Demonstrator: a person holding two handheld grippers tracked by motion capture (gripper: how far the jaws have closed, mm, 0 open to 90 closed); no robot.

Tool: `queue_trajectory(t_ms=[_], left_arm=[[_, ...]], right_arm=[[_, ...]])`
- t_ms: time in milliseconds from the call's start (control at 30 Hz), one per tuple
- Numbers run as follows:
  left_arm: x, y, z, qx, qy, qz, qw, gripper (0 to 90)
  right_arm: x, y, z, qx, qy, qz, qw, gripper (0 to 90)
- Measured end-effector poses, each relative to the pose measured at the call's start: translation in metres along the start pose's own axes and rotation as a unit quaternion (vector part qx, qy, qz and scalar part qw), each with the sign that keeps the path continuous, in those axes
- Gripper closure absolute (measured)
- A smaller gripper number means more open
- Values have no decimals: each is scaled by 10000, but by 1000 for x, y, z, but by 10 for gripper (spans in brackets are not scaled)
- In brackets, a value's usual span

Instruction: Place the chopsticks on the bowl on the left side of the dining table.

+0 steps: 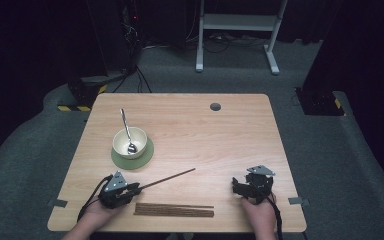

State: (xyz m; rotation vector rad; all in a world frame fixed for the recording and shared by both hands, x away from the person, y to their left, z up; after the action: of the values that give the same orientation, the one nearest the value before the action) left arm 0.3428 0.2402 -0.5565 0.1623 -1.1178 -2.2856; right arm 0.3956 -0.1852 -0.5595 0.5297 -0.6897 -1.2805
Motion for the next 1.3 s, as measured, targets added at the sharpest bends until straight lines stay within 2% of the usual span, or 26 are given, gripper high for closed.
queue_trajectory(t_ms=[567,1033,1300], left_arm=[[2,3,-3,-33,28,-181,9998,839],[-4,13,10,478,-29,-19,9988,843],[-6,19,23,886,-9,4,9961,844]], right_arm=[[-9,-4,6,20,90,107,9999,96],[-10,-4,6,30,122,145,9998,96],[-10,-4,6,32,124,147,9998,96]])
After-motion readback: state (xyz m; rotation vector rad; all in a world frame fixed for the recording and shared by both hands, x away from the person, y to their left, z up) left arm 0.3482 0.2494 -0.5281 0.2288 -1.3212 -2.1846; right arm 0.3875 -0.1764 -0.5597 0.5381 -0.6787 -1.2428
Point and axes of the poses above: each handheld gripper's, and its own axes: z roughly backward along the jaws, y roughly out of its top, x roughly to its right, the point moved 5 cm from there along -z, roughly forward along the jaws, and after that the axes turned 13 degrees about -y, right-handed, at the moved point
